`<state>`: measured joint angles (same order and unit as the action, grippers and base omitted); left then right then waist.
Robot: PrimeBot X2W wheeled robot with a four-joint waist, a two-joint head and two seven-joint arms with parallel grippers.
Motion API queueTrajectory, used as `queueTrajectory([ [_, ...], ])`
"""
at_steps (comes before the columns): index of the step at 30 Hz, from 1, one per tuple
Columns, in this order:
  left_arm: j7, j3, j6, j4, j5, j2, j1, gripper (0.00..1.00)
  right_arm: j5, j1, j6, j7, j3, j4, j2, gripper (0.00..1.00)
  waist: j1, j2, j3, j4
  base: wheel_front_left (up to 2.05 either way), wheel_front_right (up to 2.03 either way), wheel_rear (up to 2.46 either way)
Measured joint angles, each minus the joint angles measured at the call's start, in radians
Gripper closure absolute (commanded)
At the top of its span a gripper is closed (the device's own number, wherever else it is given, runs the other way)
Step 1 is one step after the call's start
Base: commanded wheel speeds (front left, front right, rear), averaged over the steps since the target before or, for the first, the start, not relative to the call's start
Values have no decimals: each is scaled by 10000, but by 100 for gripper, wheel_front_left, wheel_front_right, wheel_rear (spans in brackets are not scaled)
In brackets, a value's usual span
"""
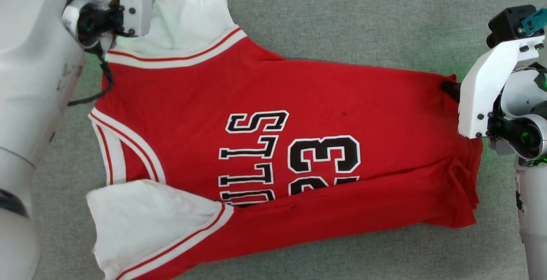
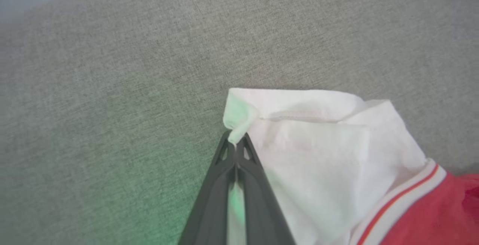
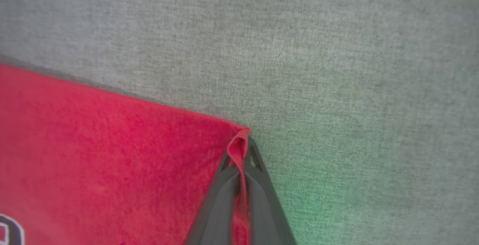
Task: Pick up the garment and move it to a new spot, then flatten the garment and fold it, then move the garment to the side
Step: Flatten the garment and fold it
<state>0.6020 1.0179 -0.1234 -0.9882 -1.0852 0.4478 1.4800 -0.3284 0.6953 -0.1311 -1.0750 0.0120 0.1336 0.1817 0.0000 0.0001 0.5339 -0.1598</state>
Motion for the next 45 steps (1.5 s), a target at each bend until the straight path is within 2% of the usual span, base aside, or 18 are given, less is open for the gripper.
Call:
queueTrajectory([
  [5,-198,-69,-12,142,-247,-8,4,100,27,4,0,293,-61,-2,-15,100,0,0,-223,110,0,0,0],
  [9,40,-77,-40,512,-510,130,-53,100,-113,-229,0,560,59,-188,247,100,-1,0,-532,242,0,0,0],
  [19,635,217,56,2782,-861,1154,-1078,100,-663,-1956,-2,880,-159,-1143,1360,100,-1,0,-1584,788,0,0,0],
  [23,1022,272,715,4464,-1057,1799,-1811,100,-882,-2529,-2,704,-226,-1478,1639,100,0,0,-2018,1061,0,0,0],
  [32,1812,422,3118,9177,-1662,3894,-3940,100,-1400,-3550,-2,205,213,-1942,2399,100,0,0,-2758,1619,0,0,0],
  [35,1818,529,3797,10420,-1845,4395,-4667,100,-1599,-3794,-2,134,412,-2013,2671,100,0,0,-2860,1760,0,0,0],
  [39,1574,698,4253,11062,-2142,4479,-5556,100,-1778,-3963,-2,-56,683,-1887,2884,100,0,0,-2851,1852,0,0,0],
  [45,1227,917,4236,10471,-2360,4113,-6252,100,-2025,-4023,-2,-351,1101,-1521,3020,100,0,0,-2772,1862,0,0,0],
])
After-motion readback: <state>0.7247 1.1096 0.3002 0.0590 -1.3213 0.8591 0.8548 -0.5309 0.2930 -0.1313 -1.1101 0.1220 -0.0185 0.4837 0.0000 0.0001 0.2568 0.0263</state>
